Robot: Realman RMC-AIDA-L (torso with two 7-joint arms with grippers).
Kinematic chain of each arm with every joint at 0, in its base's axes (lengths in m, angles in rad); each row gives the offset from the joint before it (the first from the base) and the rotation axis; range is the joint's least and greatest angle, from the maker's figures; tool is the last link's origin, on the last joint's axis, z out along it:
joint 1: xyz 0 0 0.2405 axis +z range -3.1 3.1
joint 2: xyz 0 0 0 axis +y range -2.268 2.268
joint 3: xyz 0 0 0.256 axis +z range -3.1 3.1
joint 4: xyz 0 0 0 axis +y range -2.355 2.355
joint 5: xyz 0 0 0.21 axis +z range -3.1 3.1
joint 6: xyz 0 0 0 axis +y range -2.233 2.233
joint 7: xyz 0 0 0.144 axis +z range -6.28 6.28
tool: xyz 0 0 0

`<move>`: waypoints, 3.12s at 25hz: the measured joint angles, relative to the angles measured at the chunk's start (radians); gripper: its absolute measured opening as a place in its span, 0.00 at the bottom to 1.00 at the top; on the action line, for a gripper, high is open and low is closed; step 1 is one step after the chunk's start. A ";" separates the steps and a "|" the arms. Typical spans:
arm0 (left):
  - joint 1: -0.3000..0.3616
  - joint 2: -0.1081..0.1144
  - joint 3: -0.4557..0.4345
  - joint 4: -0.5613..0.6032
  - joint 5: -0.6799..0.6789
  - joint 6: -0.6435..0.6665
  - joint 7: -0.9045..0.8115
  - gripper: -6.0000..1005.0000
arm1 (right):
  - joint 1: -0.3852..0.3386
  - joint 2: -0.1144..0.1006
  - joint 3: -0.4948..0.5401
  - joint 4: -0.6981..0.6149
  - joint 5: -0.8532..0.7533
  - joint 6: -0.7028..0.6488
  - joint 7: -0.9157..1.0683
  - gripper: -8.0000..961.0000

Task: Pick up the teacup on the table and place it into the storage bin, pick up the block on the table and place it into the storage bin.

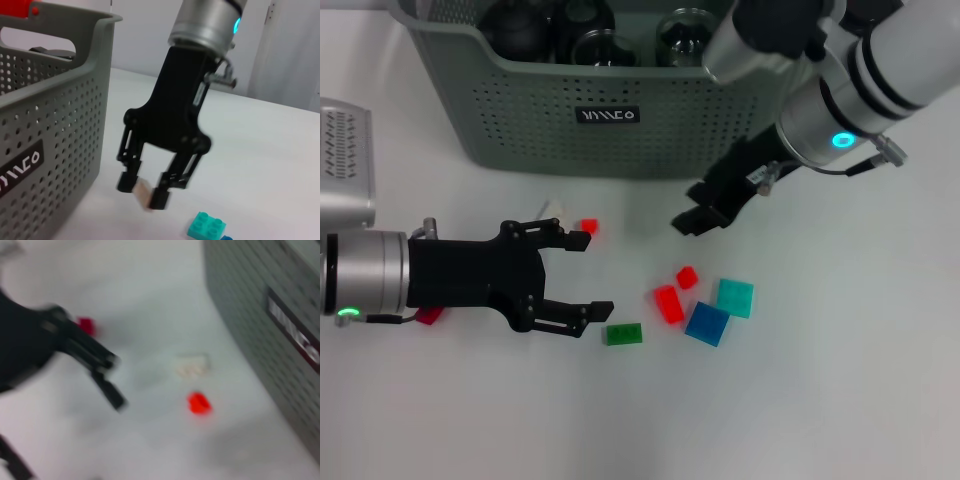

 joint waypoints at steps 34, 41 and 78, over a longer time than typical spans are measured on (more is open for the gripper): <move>-0.019 0.002 -0.006 0.000 -0.006 0.004 -0.004 0.92 | 0.363 0.004 0.231 0.226 -0.131 0.427 -0.002 0.48; -0.019 0.002 -0.008 0.000 -0.006 0.003 -0.002 0.92 | 0.388 0.013 0.152 0.357 -0.102 0.615 -0.010 0.48; -0.014 0.002 -0.010 0.000 0.001 0.013 -0.006 0.92 | -0.023 -0.026 0.250 -0.440 0.261 -0.061 -0.043 0.83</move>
